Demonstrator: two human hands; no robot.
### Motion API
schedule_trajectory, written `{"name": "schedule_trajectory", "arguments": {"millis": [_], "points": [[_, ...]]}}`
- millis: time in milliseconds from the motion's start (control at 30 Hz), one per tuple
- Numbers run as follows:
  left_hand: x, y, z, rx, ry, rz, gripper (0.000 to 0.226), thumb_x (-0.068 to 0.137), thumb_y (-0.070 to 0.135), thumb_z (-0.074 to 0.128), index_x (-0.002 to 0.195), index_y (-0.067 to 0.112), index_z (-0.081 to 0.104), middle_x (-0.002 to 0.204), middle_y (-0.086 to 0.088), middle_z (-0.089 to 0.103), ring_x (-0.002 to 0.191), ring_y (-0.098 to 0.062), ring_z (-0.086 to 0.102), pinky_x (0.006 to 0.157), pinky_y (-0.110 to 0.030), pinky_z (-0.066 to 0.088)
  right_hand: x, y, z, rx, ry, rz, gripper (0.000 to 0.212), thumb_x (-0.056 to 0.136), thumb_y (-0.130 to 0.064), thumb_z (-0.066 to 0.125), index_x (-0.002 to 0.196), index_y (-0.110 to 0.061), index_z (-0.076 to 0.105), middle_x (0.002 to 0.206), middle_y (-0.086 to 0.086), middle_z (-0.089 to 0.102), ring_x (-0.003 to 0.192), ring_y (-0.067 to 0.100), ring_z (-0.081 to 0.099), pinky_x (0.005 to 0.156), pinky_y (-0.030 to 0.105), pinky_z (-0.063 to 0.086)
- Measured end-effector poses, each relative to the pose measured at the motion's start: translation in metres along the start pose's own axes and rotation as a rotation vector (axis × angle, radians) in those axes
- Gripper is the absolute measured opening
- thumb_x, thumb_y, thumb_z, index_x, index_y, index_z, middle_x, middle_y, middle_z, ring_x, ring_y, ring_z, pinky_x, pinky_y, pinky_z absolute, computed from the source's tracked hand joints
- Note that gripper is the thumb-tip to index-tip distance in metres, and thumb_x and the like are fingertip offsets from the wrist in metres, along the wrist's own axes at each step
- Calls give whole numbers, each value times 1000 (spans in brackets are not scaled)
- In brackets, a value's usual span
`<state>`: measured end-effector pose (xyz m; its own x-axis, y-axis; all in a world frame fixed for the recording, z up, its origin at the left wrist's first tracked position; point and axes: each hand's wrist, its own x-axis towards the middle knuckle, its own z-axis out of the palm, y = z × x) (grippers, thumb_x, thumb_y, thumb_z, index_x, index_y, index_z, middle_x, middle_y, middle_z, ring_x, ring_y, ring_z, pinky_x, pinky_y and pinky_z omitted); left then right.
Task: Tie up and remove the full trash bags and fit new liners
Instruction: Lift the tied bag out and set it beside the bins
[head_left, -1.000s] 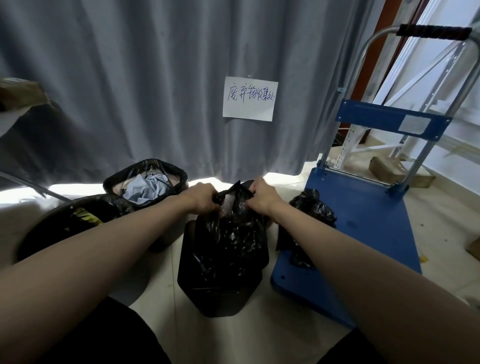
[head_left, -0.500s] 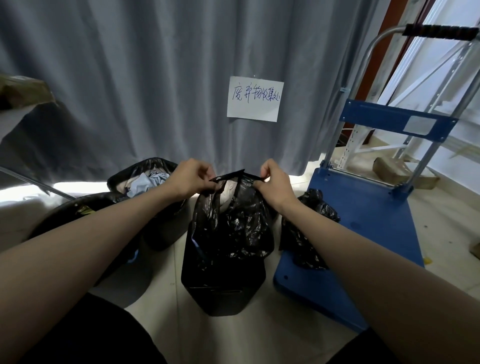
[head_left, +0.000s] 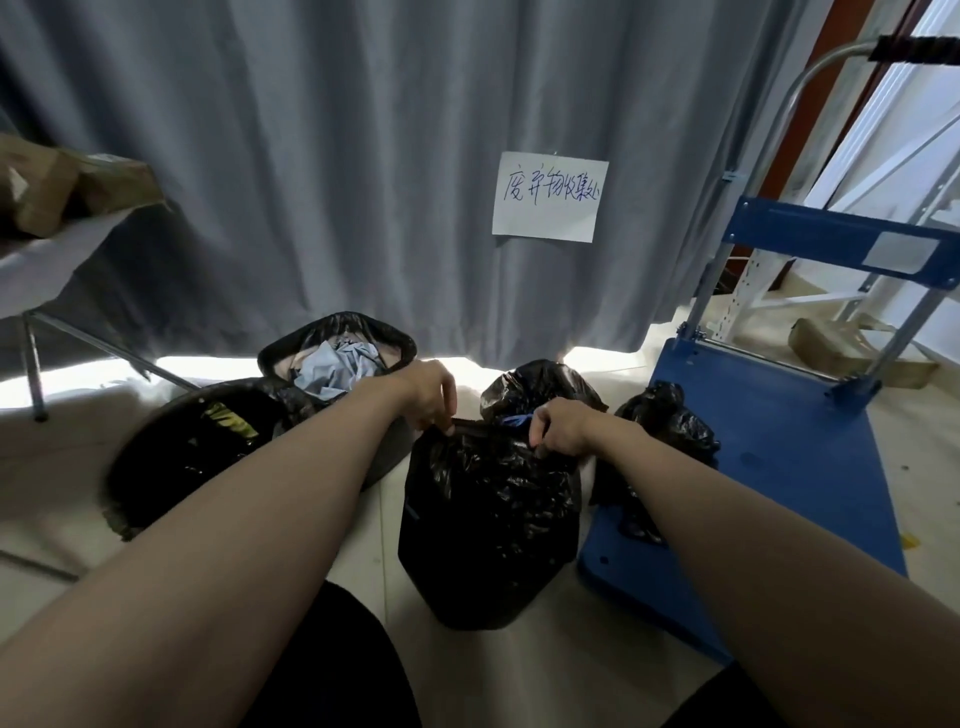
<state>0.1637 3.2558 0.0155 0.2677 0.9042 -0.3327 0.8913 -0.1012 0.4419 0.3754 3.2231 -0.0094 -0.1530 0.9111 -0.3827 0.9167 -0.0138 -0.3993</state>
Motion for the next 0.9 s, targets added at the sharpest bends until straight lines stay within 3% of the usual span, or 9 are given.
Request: {"name": "schedule_trajectory", "arguments": {"millis": [67, 133, 267, 367, 467, 600, 700, 800, 900], "points": [[6, -1, 10, -48, 160, 64, 32, 68, 4, 84, 65, 18, 55, 62, -1, 59, 51, -13, 55, 48, -16, 43, 8, 0, 1, 51, 145, 11, 16, 88, -6, 60, 79, -16, 51, 100, 11, 62, 100, 29, 59, 90, 37, 50], [13, -4, 24, -56, 284, 119, 31, 68, 1, 79, 62, 20, 56, 66, 5, 60, 67, -14, 59, 61, -19, 45, 17, 2, 5, 143, 248, 37, 28, 85, -8, 62, 75, -20, 40, 100, 11, 56, 93, 26, 53, 80, 33, 44], [26, -7, 33, 40, 320, 149, 24, 70, -2, 63, 64, 21, 66, 74, 8, 66, 79, -16, 65, 77, -29, 53, 28, 11, 15, 199, 377, 14, 26, 80, -1, 58, 79, -19, 39, 88, 8, 54, 83, 27, 51, 72, 35, 41], [32, -8, 34, 103, 291, 130, 20, 73, 6, 64, 76, 23, 74, 89, 5, 70, 85, -18, 66, 82, -33, 55, 36, 18, 22, 205, 433, -39, 26, 74, 4, 47, 65, -20, 50, 81, 2, 62, 80, 28, 61, 74, 39, 50], [38, -15, 40, 199, 262, 98, 14, 79, 22, 71, 92, 23, 74, 104, -2, 68, 94, -25, 65, 82, -32, 52, 47, 25, 27, 182, 398, -8, 39, 78, 3, 44, 61, -24, 65, 82, -2, 69, 79, 22, 64, 75, 37, 55], [46, -22, 45, 256, 249, 52, 20, 85, 25, 67, 103, 20, 71, 112, -9, 64, 99, -31, 63, 78, -31, 47, 56, 29, 35, 66, 361, 17, 34, 85, 1, 55, 69, -27, 66, 97, 2, 69, 92, 23, 64, 81, 32, 53], [50, -25, 49, 329, 197, 7, 24, 87, 22, 63, 110, 19, 69, 117, -11, 62, 104, -32, 62, 80, -34, 48, 60, 31, 40, 6, 331, 59, 24, 87, 2, 56, 86, -14, 73, 108, 8, 66, 97, 28, 64, 88, 39, 55], [51, -32, 51, 383, 129, -46, 36, 87, 14, 60, 122, 18, 64, 126, -11, 58, 113, -32, 59, 88, -37, 49, 64, 37, 46, -41, 214, 102, 26, 89, 0, 51, 105, -4, 71, 115, 14, 62, 97, 30, 64, 89, 42, 55], [50, -39, 52, 426, 19, -93, 41, 86, 5, 58, 125, 17, 61, 126, -10, 58, 113, -30, 59, 81, -34, 47, 64, 38, 48, -64, 86, 119, 31, 89, -1, 48, 115, -1, 65, 116, 16, 62, 103, 32, 62, 91, 44, 54]]}}
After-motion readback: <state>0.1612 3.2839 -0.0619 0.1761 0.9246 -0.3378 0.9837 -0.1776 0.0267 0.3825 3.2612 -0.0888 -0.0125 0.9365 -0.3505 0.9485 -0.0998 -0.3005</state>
